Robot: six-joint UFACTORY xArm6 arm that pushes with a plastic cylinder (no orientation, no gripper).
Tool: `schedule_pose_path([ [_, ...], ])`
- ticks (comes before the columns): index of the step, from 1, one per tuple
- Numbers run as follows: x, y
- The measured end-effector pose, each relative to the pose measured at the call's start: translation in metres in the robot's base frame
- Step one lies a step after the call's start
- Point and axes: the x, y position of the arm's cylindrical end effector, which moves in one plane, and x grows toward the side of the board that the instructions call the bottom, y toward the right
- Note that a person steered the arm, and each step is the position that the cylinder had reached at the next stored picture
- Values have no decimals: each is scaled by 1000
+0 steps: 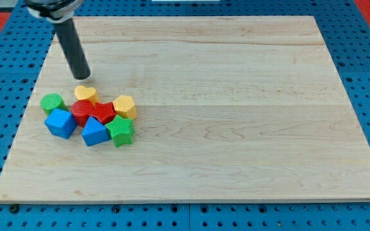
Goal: Slide green circle to the top left
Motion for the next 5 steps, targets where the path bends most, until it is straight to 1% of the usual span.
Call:
schedule_pose_path([
  [1,25,7],
  [2,30,17],
  [3,-1,35],
  [4,-7,71],
  [5,-11,77],
])
